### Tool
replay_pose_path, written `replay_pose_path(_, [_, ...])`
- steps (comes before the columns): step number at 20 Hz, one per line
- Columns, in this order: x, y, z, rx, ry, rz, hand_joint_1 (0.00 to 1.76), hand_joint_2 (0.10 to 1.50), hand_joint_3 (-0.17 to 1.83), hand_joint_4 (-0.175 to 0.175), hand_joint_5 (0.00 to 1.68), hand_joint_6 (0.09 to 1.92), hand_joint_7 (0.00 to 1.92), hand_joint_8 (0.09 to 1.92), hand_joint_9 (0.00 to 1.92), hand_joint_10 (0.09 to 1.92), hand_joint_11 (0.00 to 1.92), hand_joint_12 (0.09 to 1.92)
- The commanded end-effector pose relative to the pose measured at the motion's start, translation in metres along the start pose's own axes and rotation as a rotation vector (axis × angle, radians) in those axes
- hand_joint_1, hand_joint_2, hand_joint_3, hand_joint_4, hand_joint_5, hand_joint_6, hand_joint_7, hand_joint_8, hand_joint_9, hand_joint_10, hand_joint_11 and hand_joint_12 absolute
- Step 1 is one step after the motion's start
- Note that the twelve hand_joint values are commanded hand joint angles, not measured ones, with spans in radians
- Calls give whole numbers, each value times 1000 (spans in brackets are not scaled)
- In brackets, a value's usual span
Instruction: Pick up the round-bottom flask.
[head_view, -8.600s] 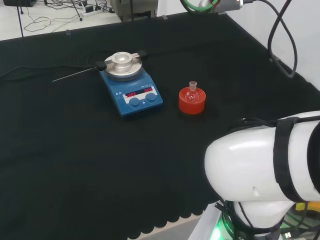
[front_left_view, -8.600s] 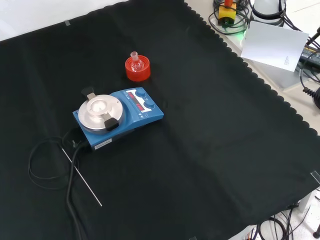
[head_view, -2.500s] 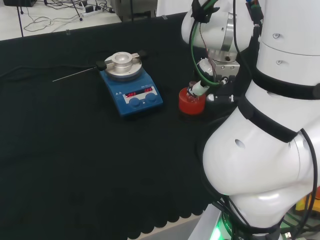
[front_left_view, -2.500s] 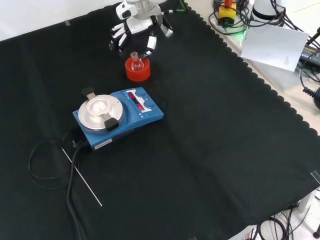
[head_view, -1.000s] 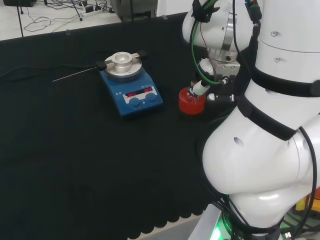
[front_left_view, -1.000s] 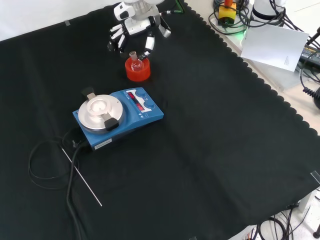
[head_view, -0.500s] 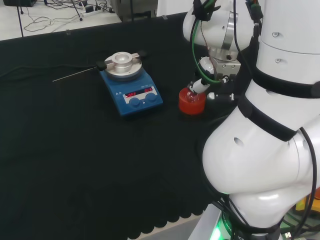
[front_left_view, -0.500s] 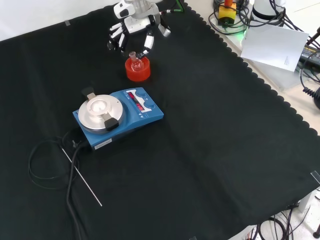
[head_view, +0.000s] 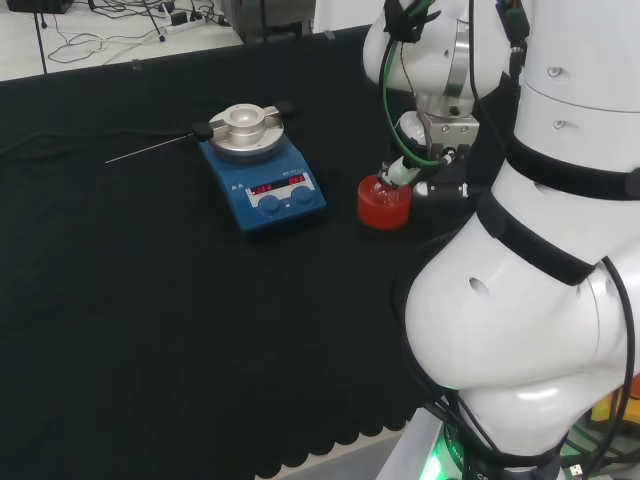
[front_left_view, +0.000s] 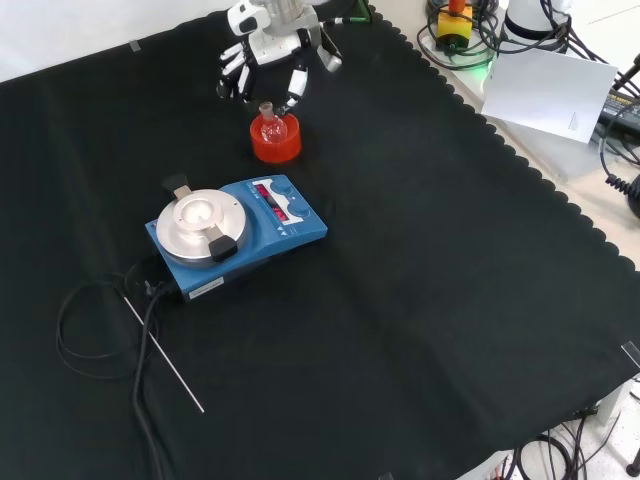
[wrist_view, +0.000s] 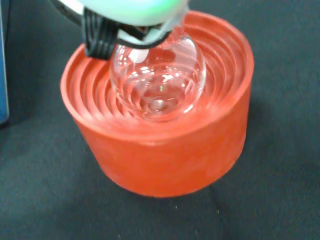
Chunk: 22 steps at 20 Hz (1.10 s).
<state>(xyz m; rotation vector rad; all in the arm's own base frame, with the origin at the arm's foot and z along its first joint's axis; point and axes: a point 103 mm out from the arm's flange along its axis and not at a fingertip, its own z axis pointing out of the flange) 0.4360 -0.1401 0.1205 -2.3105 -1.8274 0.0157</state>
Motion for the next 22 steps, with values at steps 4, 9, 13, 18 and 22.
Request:
replay_pose_path(4, [11, -17, -51, -46, 22, 2, 1133, 661, 818, -44, 1110, 1032, 290, 676, 583, 629, 151, 1406])
replay_pose_path(9, [23, -29, -75, -59, 20, -4, 1135, 652, 838, -51, 1110, 1042, 281, 676, 577, 629, 151, 1406])
replay_pose_path(13, [36, -33, -87, -69, 25, -12, 1136, 648, 846, -55, 1110, 1046, 279, 678, 573, 629, 149, 1406])
replay_pose_path(18, [54, -30, -98, -71, 33, -27, 1137, 646, 848, -57, 1111, 1047, 278, 678, 572, 630, 148, 1406])
replay_pose_path(22, [70, -21, -110, -81, 37, -45, 1138, 645, 850, -58, 1111, 1047, 277, 678, 572, 630, 147, 1406])
